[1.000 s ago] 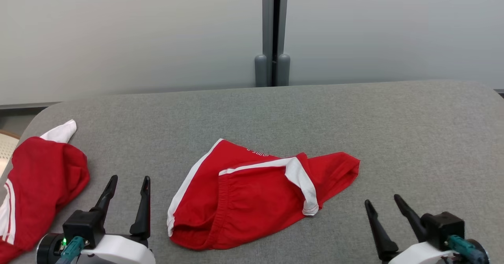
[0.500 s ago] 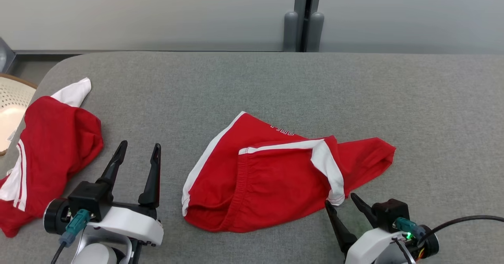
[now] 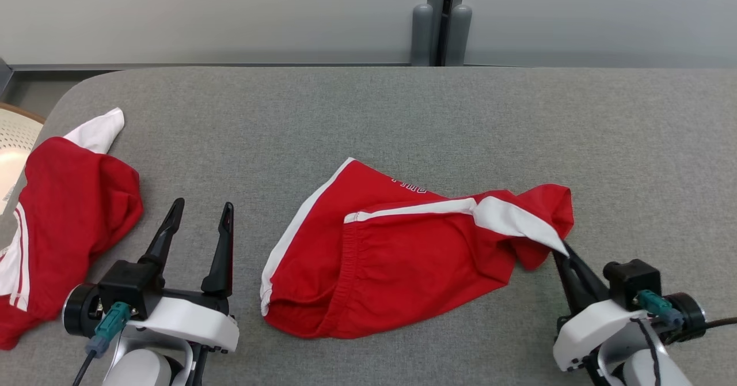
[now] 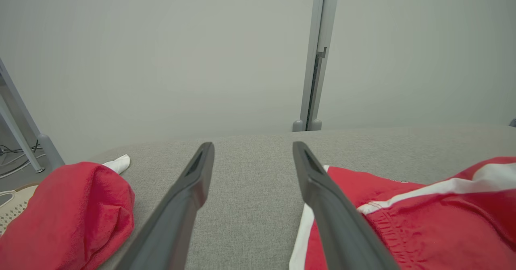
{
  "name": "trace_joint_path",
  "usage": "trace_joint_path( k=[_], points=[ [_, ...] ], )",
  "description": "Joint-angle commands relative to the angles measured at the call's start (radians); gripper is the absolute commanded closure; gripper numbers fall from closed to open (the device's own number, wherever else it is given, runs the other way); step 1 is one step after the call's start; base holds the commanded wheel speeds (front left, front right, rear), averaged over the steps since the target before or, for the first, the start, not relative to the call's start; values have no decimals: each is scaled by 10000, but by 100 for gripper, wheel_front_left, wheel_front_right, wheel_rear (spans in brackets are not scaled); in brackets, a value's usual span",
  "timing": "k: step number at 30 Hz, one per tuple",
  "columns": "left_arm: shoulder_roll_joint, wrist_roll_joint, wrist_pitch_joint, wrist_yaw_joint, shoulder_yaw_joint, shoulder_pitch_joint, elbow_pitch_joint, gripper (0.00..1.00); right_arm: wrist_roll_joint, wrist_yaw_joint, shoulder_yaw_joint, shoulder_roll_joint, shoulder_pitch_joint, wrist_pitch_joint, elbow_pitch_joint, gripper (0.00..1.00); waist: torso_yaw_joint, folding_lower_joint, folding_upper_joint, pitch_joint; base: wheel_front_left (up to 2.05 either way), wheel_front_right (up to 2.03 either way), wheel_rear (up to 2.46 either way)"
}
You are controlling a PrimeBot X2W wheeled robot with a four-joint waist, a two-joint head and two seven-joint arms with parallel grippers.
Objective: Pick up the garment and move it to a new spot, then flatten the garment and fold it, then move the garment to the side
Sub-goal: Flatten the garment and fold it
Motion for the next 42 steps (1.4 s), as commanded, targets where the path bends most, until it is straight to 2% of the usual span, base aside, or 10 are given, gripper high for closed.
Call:
trace_joint_path(
  k=[1, 8, 11, 15, 16, 17, 23, 32, 38, 42],
  points=[
    [2, 12, -58, -43, 22, -148, 28, 0, -189, -3, -138, -158, -19, -78, -215, 100, -45, 0, 0, -21, 0, 0, 0],
    [19, -48, -112, -43, 24, -118, 112, 0, -1017, -3, -980, -614, 440, -115, -1352, 100, -231, 0, 0, -70, 0, 0, 0],
    [31, -75, -110, -42, -13, -113, 166, 0, -1380, -3, -1070, -715, 799, 64, -1225, 100, -280, 0, 0, -77, 0, 0, 0],
    [37, -132, -65, -49, -59, -57, 266, 0, -1469, -3, -1220, -524, 1284, 118, -570, 100, -331, 0, 0, -136, 0, 0, 0],
    [42, -149, -54, -38, -78, -5, 291, 0, -1279, -3, -1305, -311, 1363, 23, -236, 53, -360, 0, 0, -164, 0, 0, 0],
    [58, -161, -45, -36, -82, 26, 300, 0, -1205, -3, -1340, -241, 1383, -35, -95, 0, -381, 0, 0, -182, 0, 0, 0],
    [171, -161, 5, 39, -119, 304, 327, 0, -450, -3, -1434, 199, 1656, -392, -116, 0, -496, 0, 0, -484, 0, 0, 0],
    [285, -246, 82, 312, -47, 828, 233, 0, 736, -3, -833, -102, 2481, -226, -2215, 0, -630, 0, 0, -965, 0, 0, 0],
    [372, -242, 192, 496, -63, 1248, 101, 0, 802, -3, -907, -384, 2698, 208, -3816, 0, -758, 0, 0, -1360, 0, 0, 0],
    [420, -249, 357, 556, -175, 1439, 13, 0, 850, -3, -922, -457, 2780, 612, -4423, 0, -754, 0, 0, -1552, 0, 0, 0]
  ],
)
